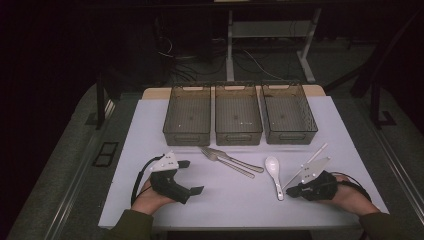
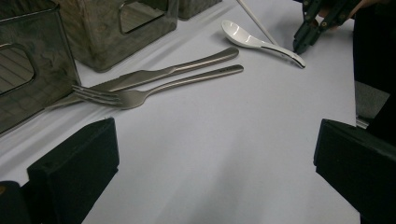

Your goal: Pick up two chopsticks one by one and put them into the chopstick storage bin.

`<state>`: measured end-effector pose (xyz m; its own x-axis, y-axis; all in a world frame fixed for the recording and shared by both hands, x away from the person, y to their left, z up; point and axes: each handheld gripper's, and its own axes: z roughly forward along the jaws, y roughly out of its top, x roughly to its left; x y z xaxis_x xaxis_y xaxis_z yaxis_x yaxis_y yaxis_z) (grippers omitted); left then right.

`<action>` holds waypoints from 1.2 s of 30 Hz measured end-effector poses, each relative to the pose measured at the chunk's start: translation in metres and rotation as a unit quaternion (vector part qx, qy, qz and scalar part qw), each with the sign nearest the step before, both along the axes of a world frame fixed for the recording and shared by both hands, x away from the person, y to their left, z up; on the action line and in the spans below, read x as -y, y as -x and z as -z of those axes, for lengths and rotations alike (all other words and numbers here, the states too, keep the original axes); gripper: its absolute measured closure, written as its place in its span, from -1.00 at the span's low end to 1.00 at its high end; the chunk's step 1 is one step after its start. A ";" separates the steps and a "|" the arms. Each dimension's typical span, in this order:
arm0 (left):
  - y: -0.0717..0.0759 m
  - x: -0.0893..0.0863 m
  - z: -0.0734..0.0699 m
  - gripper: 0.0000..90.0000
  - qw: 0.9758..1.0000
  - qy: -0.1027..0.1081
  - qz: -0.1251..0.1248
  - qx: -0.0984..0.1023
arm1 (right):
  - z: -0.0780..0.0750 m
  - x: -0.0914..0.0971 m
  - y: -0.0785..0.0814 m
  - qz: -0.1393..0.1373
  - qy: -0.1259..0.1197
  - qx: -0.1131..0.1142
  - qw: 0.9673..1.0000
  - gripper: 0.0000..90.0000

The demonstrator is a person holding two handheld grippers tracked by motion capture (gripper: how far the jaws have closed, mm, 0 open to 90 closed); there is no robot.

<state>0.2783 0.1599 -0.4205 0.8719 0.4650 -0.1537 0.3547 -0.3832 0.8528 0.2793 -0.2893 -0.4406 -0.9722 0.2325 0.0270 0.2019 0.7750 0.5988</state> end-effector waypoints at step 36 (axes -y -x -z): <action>0.001 0.001 0.000 -1.00 1.000 -0.002 0.005 0.000 | -0.002 0.082 0.034 0.099 0.015 0.004 0.995 0.86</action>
